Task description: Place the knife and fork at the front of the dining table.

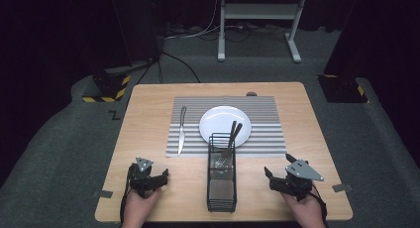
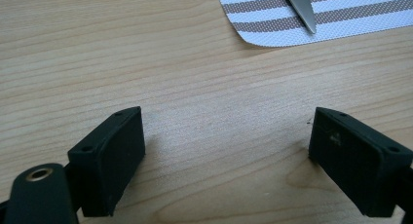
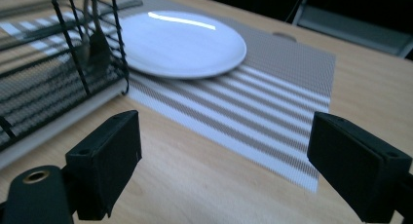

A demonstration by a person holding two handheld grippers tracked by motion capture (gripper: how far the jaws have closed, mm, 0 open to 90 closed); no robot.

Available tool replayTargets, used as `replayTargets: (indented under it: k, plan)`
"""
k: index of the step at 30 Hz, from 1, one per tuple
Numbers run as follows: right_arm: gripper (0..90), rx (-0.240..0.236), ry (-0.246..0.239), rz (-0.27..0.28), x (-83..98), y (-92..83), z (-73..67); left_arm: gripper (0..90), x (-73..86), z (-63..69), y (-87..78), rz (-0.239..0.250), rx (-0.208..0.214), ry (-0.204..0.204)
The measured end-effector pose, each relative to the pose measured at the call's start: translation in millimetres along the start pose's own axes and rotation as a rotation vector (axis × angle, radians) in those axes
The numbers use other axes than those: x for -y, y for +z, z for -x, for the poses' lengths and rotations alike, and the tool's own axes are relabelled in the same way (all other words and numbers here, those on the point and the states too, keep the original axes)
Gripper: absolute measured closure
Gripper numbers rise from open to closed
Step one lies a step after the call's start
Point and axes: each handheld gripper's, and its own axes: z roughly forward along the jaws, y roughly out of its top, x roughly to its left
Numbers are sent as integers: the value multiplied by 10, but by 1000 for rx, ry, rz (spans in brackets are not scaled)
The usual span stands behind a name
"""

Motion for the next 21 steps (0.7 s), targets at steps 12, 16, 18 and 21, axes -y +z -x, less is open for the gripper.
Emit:
replayTargets:
  k: [12,16,18,21]
  plan:
    - [123,5,55,103,-351,133,-125,71,-13,7,22,-13,21,15]
    - [124,31,62,131,-474,162,-166,71,-13,7,21,-13,21,15]
    - [124,32,71,131,-536,174,-183,72,-12,8,20,-14,20,16]
    - [122,27,77,144,-614,197,-212,74,-11,10,18,-12,18,19]
